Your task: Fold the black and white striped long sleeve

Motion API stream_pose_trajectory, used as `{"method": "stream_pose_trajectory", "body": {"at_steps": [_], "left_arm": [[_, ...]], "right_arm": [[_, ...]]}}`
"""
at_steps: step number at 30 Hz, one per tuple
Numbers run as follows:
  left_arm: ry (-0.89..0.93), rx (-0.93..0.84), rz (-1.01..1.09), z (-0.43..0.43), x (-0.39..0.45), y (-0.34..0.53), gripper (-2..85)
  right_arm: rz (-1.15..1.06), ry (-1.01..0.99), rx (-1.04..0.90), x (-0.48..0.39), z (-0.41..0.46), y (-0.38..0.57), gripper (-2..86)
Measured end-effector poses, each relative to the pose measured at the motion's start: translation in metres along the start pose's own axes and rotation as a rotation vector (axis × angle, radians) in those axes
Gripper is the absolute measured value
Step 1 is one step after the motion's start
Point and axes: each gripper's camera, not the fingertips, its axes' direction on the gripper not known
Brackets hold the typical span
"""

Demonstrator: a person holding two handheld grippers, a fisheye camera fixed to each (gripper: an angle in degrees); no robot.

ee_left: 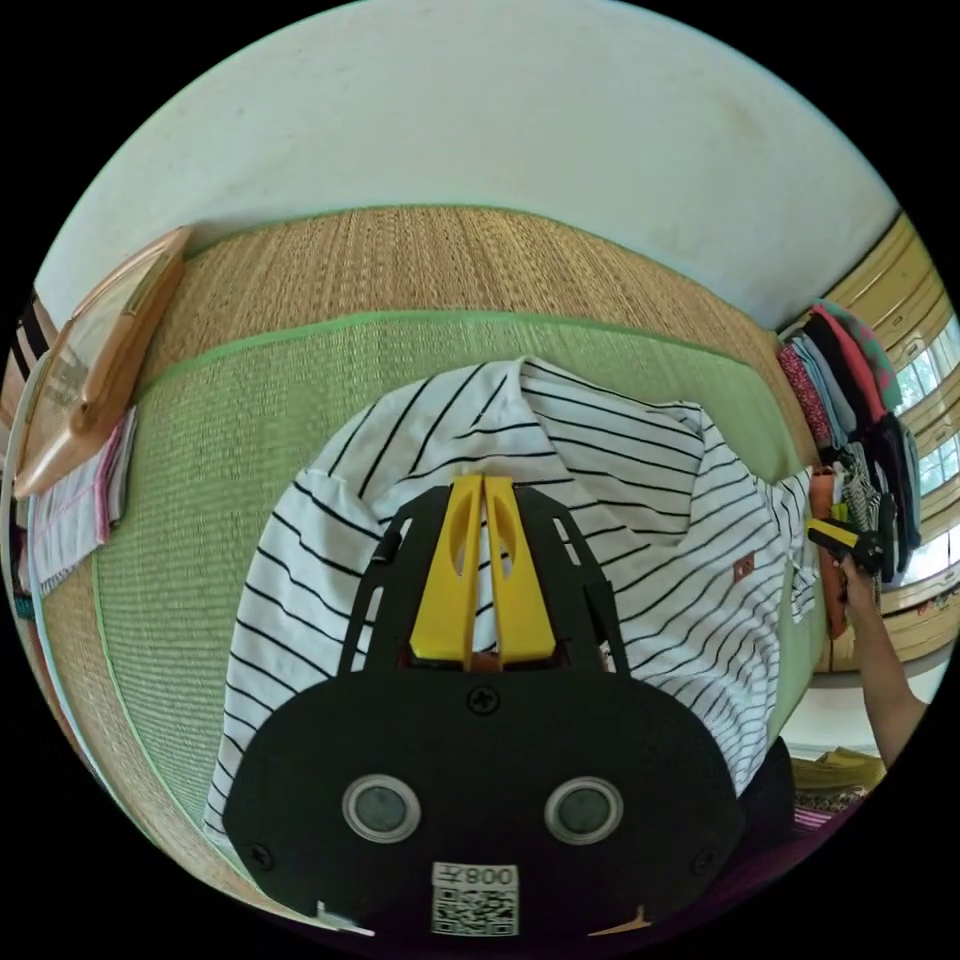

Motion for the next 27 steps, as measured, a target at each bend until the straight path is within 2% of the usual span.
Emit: {"method": "stream_pose_trajectory", "body": {"at_steps": [6, 10, 14, 16, 19, 22, 23, 27], "left_arm": [[0.003, 0.043, -0.045, -0.037, -0.002, 0.020, 0.3], [0.211, 0.121, -0.058, -0.091, -0.004, 0.075, 0.7], [0.324, 0.101, -0.074, -0.146, -0.009, 0.158, 1.9], [0.324, 0.080, -0.096, -0.170, -0.014, 0.192, 2.6], [0.301, 0.038, -0.138, -0.215, -0.022, 0.245, 3.7], [0.270, -0.013, -0.180, -0.258, -0.027, 0.294, 5.2], [0.275, -0.036, -0.209, -0.273, -0.029, 0.312, 5.9], [0.253, -0.085, -0.280, -0.308, -0.028, 0.363, 7.3]], "right_arm": [[0.123, -0.177, -0.004, 0.029, 0.002, 0.003, -0.5], [0.074, -0.233, 0.070, 0.000, -0.017, 0.040, -0.5], [0.025, -0.270, 0.108, -0.044, -0.018, 0.091, -0.5], [0.004, -0.225, 0.049, -0.054, 0.003, 0.102, -0.5], [0.053, -0.319, 0.025, -0.033, 0.019, 0.105, -0.4], [0.086, -0.138, -0.031, -0.012, 0.033, 0.101, -0.2], [0.091, -0.151, -0.062, -0.005, 0.038, 0.102, -0.1], [0.082, -0.310, 0.030, -0.021, 0.020, 0.138, 0.0]]}}
